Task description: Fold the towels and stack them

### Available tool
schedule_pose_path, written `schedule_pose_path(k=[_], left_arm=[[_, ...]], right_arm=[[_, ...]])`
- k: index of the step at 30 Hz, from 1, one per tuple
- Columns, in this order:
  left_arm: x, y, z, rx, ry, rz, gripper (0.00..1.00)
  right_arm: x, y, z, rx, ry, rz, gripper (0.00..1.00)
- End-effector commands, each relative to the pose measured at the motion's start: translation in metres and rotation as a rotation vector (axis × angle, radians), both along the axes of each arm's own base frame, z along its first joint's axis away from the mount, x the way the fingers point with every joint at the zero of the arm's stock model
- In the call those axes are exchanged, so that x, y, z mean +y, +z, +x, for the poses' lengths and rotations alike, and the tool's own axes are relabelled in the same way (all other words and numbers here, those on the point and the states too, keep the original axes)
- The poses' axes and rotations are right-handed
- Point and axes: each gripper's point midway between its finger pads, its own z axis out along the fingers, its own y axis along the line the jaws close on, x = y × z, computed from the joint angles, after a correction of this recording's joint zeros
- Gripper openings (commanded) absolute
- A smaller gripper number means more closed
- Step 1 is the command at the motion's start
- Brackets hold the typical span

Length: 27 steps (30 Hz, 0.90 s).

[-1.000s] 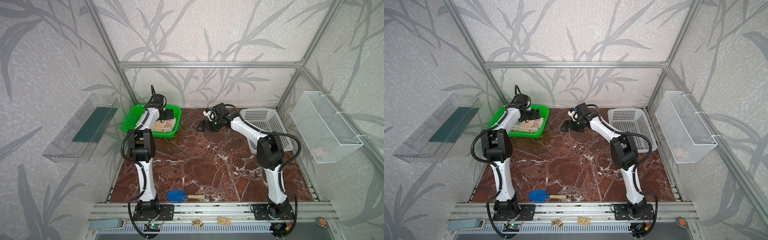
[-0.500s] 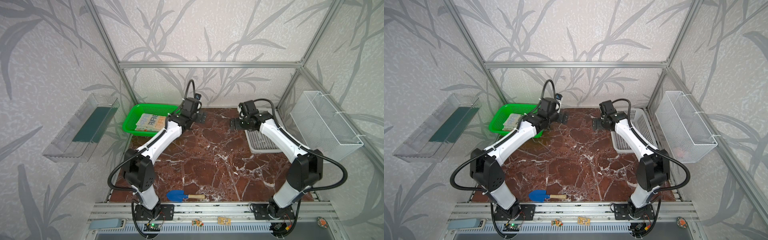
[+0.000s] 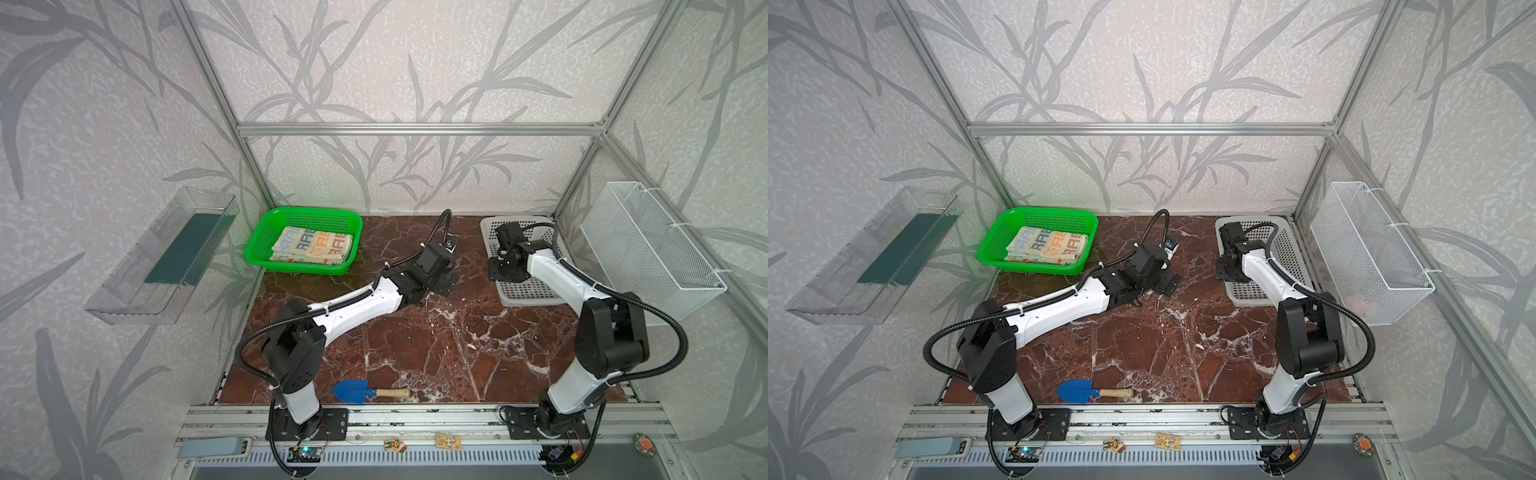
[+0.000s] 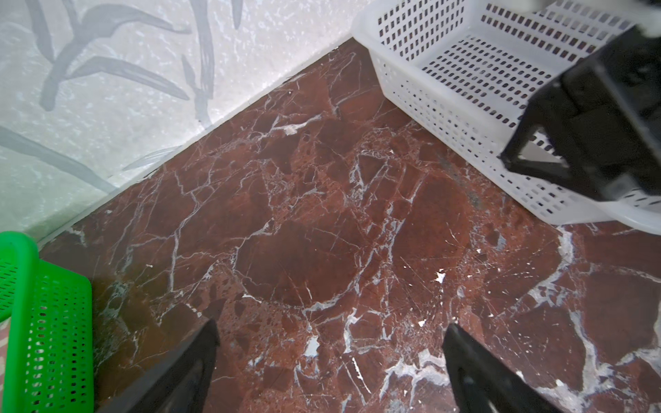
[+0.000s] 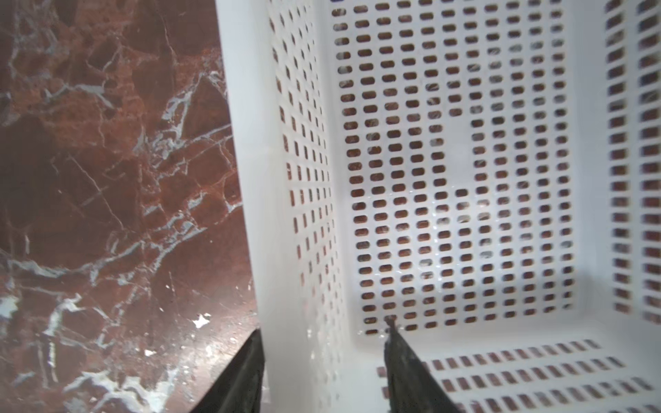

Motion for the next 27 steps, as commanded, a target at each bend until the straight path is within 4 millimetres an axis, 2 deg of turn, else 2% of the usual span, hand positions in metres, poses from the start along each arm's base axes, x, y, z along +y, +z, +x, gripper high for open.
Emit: schedule_pose_path(k=[1,6,11,14,17,23,27], left_arm=[[-0.005,0.018,-0.009,-0.026,0.012,-0.084,0.99],[0.006,0.023,-0.020,-0.033,0.022,-0.116,0.99],[0.030,0.028,-0.032,-0.059,0.046,-0.113,0.99],[0.054,0.032,-0.041,-0.073,0.081,-0.131,0.99],[0.089,0.026,-0.047,-0.042,0.143,-0.140,0.99],[0.153,0.018,-0.056,-0.015,0.260,-0.211,0.99],[0.175,0.019,-0.062,-0.021,0.295,-0.217,0.99]], right_arm=[[0.013,-0.001,-0.001,0.003,0.012,0.062,0.36],[0.045,0.005,0.000,-0.010,0.062,0.128,0.12],[0.096,0.022,0.005,-0.024,0.108,0.220,0.09],[0.135,0.030,0.010,-0.023,0.148,0.273,0.08],[0.178,0.036,0.014,-0.015,0.180,0.316,0.08],[0.267,0.027,0.023,0.007,0.186,0.409,0.05],[0.302,0.015,0.031,0.021,0.167,0.410,0.06]])
